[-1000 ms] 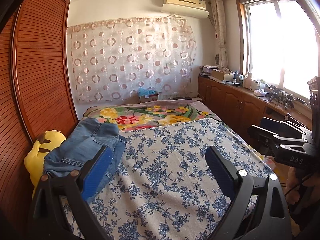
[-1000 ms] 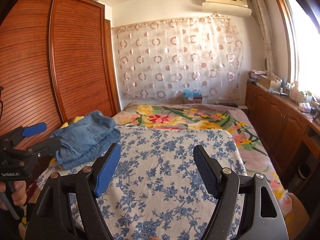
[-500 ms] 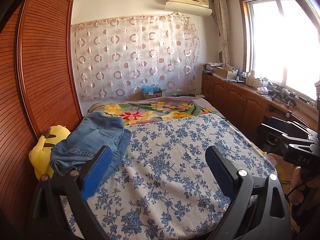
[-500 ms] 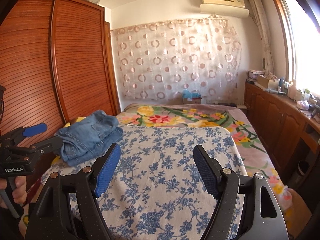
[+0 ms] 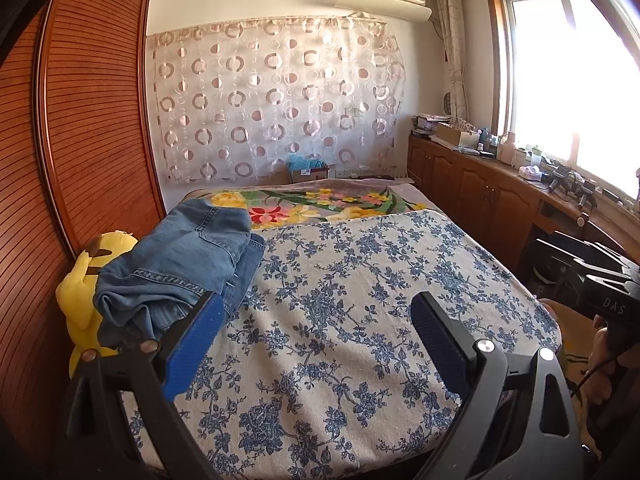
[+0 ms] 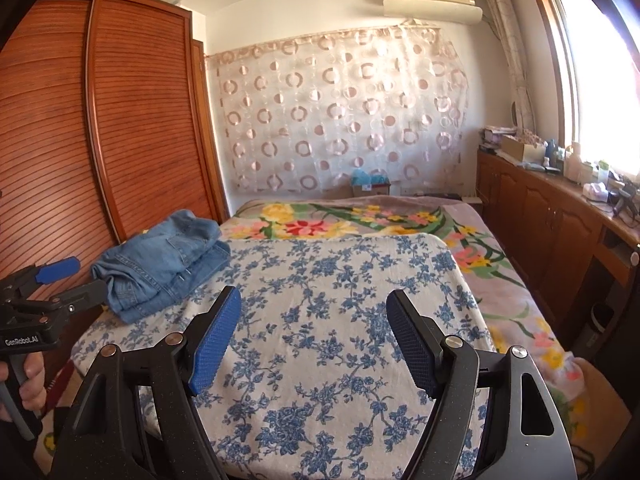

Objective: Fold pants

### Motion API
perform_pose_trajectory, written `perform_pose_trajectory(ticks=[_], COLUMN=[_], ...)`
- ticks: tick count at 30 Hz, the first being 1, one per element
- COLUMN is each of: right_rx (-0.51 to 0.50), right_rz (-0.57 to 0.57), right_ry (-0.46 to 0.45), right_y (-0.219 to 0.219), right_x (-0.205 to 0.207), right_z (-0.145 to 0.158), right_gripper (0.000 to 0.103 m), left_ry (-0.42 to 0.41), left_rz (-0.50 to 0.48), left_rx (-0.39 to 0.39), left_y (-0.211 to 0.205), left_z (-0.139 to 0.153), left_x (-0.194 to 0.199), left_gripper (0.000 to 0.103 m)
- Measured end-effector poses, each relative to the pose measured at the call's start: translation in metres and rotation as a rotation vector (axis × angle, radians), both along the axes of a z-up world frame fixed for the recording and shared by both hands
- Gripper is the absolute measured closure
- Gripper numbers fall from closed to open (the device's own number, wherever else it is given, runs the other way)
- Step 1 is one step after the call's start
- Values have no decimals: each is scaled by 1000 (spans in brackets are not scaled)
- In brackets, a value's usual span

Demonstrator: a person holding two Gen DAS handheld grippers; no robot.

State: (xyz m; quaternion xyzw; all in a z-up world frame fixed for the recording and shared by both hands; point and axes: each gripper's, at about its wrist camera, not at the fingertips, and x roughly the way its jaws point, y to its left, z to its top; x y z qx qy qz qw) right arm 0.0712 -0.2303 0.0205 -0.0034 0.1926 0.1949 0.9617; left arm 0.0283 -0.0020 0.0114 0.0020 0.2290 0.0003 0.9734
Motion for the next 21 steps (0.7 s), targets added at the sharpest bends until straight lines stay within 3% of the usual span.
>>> perform_pose_trajectory(ticks=[21], right_rx=[-15], right_rz=[2], right_ry=[4], right_y=[3], right_x=[1], right_z=[-9], right_gripper=[26], left_ry=[3], left_rz=[13], left_rx=[-7], left_y=[6], left_z=[-6], left_x=[0], left_gripper=[8])
